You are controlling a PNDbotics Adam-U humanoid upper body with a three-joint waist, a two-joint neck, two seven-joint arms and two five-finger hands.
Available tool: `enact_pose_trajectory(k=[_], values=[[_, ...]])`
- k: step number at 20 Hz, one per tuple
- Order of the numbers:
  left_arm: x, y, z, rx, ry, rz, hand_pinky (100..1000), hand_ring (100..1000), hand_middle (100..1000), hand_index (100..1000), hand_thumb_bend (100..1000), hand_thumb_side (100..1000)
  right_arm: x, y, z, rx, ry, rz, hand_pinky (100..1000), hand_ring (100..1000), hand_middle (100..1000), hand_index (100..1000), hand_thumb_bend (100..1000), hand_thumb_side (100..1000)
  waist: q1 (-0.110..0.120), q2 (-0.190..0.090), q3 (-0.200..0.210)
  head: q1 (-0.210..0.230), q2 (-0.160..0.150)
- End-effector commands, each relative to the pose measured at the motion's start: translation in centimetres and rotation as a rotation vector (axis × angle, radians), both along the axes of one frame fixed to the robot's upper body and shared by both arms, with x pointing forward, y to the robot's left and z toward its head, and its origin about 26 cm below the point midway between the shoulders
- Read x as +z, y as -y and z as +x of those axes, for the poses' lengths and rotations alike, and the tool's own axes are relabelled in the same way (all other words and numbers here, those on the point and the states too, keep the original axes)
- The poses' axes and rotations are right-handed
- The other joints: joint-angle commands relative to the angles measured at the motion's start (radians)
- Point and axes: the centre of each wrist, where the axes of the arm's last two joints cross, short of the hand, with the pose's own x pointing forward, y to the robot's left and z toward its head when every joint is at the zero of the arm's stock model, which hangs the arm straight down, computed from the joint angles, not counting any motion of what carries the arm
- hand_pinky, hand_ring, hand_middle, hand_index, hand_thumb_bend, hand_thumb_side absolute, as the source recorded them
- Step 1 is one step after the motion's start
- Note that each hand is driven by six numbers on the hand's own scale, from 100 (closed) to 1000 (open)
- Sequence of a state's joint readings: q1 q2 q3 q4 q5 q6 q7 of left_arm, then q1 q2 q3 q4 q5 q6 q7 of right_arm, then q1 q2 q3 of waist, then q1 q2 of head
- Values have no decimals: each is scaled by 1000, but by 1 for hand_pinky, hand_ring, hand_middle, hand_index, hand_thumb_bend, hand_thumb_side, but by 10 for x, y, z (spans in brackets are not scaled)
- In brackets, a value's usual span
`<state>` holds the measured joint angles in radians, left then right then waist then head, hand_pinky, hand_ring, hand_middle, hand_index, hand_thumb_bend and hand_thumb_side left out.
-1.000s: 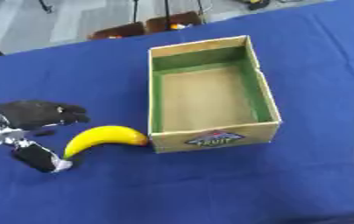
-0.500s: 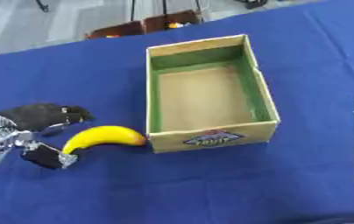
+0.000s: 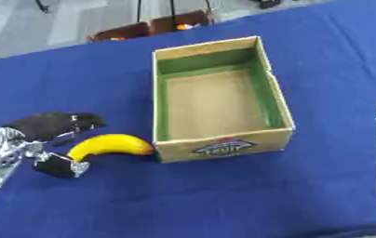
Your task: Pick up objects on the table and place them in the box.
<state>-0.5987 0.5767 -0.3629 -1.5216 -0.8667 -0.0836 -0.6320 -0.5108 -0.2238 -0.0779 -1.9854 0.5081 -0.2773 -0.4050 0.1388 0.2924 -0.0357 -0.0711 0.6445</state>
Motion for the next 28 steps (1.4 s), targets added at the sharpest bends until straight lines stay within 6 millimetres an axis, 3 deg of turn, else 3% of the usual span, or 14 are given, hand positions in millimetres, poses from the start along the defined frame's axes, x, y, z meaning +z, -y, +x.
enact_pose_trajectory(k=[1,13,19,28], values=[[7,-1,3,2,21,-12,689,844,947,1000,107,404,8,-1,-3,12,30,-11,770,861,608,888,100,900,-3,-14,0,-1,-10],[8,9,2,-58,65,-55,593,771,888,946,100,378,7,-2,-3,18,29,-8,772,859,606,888,100,899,0,-14,-3,-6,-14],[3,9,2,-58,58,-21,506,688,835,926,107,358,7,-2,-3,20,32,-3,772,855,604,886,100,897,1,-14,-5,-6,-14],[-2,11,3,-73,132,46,475,644,778,873,114,332,8,-2,-3,22,36,1,772,852,601,885,100,895,0,-11,-6,-7,-17]])
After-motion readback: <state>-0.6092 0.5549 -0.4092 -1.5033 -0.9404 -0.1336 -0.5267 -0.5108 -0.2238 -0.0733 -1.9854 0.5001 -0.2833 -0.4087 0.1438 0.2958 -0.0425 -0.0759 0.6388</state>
